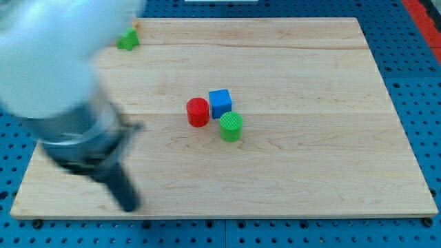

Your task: Move the green circle left to the green star

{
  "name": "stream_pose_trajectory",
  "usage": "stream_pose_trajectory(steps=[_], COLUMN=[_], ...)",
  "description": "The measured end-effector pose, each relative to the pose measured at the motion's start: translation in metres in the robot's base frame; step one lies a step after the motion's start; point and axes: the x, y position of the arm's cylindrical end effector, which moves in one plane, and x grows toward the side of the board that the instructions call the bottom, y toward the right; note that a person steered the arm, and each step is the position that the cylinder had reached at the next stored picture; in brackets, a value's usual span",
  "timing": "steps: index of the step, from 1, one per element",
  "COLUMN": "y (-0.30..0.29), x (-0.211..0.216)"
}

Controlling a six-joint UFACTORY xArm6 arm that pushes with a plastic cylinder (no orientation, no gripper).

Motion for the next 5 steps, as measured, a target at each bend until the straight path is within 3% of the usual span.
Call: stream_pose_trajectory(steps=[1, 2, 3, 5], y=[0.107, 0.167, 0.185, 0.102], x=[-0.015, -0.064, -0.122, -0.127])
